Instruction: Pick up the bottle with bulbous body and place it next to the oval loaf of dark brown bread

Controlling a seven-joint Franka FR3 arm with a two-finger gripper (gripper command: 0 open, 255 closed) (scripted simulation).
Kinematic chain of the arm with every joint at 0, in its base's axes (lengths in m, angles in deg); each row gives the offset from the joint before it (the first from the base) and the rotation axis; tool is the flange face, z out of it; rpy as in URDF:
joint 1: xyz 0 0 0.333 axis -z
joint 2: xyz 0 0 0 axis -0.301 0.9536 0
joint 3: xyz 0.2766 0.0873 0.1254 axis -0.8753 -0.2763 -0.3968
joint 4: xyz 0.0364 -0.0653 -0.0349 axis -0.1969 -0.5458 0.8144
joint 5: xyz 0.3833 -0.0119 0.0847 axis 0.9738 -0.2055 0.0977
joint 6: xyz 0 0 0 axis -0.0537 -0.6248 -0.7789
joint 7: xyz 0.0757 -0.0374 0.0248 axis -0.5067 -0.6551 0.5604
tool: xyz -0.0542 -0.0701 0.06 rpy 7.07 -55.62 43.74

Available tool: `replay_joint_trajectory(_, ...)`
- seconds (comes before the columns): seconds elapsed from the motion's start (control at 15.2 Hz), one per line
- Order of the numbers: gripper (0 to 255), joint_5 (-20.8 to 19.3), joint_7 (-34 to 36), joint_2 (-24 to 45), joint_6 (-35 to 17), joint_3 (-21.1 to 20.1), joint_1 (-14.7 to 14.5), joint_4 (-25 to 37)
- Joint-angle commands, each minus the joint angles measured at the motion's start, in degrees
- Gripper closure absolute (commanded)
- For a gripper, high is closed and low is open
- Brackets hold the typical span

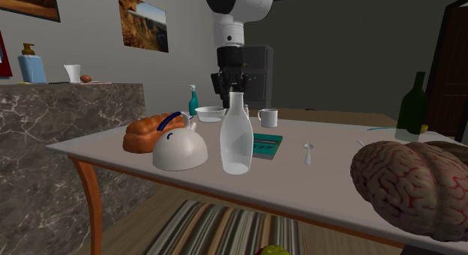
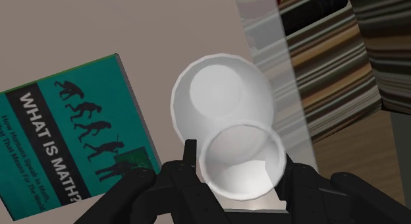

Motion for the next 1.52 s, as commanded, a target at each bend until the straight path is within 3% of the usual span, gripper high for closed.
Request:
replay_joint_trajectory(0.0,255,0.0,0.0,0.0,0.0,0.0,0.0,0.0)
replay_joint_trajectory(0.26,255,0.0,0.0,0.0,0.0,0.0,0.0,0.0)
replay_joint_trajectory(1.45,255,0.1,-0.3,0.4,14.1,-0.1,-0.5,14.5)
